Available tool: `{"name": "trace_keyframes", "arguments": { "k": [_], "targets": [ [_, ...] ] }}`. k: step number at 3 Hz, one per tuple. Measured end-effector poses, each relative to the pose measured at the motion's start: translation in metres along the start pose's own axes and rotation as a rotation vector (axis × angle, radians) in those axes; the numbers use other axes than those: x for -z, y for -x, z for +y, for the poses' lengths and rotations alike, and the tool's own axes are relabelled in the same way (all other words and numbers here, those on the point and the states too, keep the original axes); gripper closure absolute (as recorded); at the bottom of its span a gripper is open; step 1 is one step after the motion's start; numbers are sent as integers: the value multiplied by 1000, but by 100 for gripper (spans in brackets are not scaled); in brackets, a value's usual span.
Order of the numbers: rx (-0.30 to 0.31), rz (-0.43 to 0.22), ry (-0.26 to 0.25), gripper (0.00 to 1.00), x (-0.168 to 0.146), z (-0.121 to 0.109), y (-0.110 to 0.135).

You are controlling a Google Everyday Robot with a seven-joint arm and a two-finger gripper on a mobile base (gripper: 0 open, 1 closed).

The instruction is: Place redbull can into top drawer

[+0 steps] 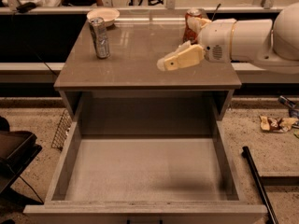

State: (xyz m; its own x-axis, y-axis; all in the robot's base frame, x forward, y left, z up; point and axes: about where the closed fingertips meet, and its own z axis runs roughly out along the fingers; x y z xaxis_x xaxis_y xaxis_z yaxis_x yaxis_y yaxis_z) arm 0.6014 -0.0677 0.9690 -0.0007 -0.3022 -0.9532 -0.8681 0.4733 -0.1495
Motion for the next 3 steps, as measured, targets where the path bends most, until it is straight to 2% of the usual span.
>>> {"name": "trace_keyframes", "arguments": {
  "k": [1,2,3],
  "targets": [
    [1,-58,-55,0,-11,-11,18],
    [1,-55,-57,0,-11,-12,17],
    [-1,-39,-40,0,-42,-12,22]
  ]
}}
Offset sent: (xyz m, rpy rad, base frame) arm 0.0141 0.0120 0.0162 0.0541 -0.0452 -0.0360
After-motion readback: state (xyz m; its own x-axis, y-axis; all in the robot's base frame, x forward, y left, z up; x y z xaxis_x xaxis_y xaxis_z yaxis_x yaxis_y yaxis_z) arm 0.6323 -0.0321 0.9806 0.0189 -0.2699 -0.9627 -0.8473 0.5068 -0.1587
